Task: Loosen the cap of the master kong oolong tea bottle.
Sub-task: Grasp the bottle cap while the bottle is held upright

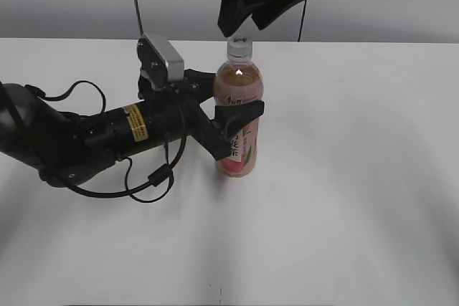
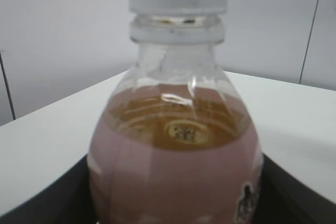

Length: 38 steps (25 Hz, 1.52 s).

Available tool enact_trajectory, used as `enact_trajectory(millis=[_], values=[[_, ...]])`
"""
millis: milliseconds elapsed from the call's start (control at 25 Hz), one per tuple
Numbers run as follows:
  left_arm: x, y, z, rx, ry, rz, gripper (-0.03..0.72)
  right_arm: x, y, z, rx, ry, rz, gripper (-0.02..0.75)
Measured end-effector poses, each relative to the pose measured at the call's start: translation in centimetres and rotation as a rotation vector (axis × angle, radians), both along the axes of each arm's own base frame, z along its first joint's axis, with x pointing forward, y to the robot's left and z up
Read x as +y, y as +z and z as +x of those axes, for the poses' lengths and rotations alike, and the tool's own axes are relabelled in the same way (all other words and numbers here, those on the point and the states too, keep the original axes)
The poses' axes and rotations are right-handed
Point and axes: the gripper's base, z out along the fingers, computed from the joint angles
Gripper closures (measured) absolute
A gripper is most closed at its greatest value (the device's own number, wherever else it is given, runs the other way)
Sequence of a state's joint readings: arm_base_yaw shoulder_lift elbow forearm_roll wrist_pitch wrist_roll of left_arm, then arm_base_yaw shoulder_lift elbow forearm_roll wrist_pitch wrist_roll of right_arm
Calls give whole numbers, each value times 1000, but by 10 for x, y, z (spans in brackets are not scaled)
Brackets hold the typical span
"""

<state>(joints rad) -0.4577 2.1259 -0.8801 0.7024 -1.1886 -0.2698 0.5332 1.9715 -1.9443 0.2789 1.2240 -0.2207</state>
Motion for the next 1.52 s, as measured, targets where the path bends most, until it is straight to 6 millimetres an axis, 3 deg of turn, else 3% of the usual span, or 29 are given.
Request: enact_trajectory(millis=[560,880,1120,1520], values=[[0,0,0,0,2,-2,223,4,-15,4,37,4,-8,301],[0,0,0,0,3,-2,223,6,-24,7,57,5,-19,344],[0,0,0,0,4,-3,223,6,-25,8,57,6,-19,447],[0,0,0,1,5,-2,223,6,-25,8,40,42,-27,447]])
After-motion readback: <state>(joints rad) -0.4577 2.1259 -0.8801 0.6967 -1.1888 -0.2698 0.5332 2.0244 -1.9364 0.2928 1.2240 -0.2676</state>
